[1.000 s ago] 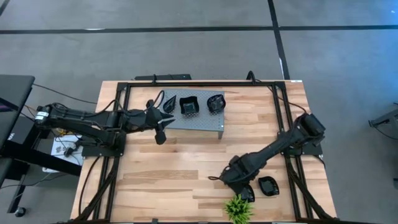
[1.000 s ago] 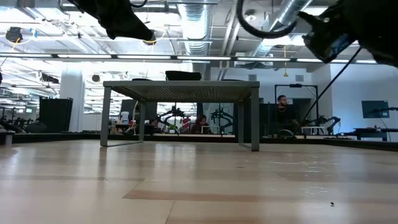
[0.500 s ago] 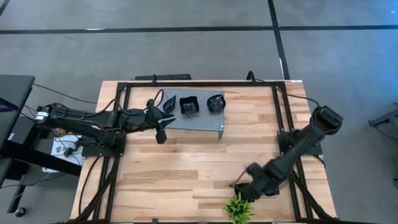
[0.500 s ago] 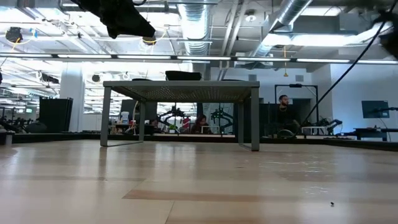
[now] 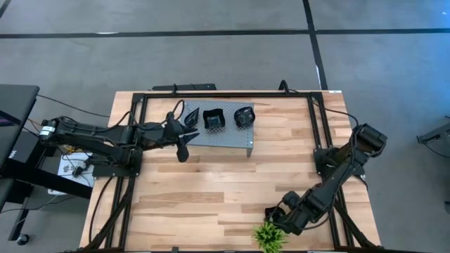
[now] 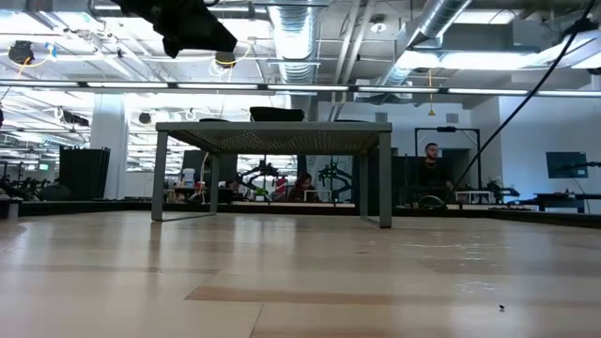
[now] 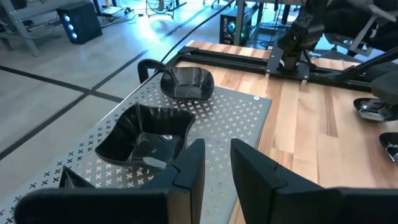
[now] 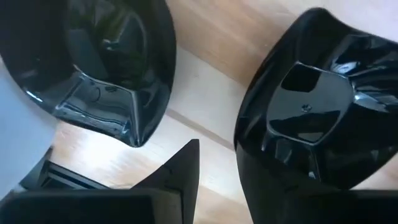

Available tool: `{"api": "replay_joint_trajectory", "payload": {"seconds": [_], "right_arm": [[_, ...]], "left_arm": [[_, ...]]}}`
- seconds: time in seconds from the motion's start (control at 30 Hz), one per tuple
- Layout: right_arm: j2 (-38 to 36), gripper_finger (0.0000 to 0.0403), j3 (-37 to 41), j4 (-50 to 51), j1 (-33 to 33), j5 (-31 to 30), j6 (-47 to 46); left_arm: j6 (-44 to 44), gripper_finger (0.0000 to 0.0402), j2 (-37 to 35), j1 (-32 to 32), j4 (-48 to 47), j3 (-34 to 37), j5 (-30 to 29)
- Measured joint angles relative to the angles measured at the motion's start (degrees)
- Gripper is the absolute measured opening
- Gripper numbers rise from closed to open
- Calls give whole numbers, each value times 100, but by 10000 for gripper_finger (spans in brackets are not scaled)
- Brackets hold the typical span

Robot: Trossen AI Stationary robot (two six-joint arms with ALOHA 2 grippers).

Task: Pick & Place Mini shaped plates
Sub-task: Stack the black leaf-shaped plate on top of the black leaf-shaped plate on the shelf

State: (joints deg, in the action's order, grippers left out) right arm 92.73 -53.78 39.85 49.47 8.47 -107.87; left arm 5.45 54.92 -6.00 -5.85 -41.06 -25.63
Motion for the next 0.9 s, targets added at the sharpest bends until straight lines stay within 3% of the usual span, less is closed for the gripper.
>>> {"api": "replay_joint_trajectory", "payload": {"seconds": [0.23, 0.6, 0.9], "right_arm": [[157, 102, 0, 467, 2, -20, 26], [577, 99, -24, 317, -27, 83, -4], [551, 45, -44, 485, -216, 255, 22]], "left_arm": [[-1, 79, 2, 0, 94, 2, 0], [-42, 79, 2, 0, 137, 2, 1], [-46, 79, 2, 0, 206, 2, 0]]}}
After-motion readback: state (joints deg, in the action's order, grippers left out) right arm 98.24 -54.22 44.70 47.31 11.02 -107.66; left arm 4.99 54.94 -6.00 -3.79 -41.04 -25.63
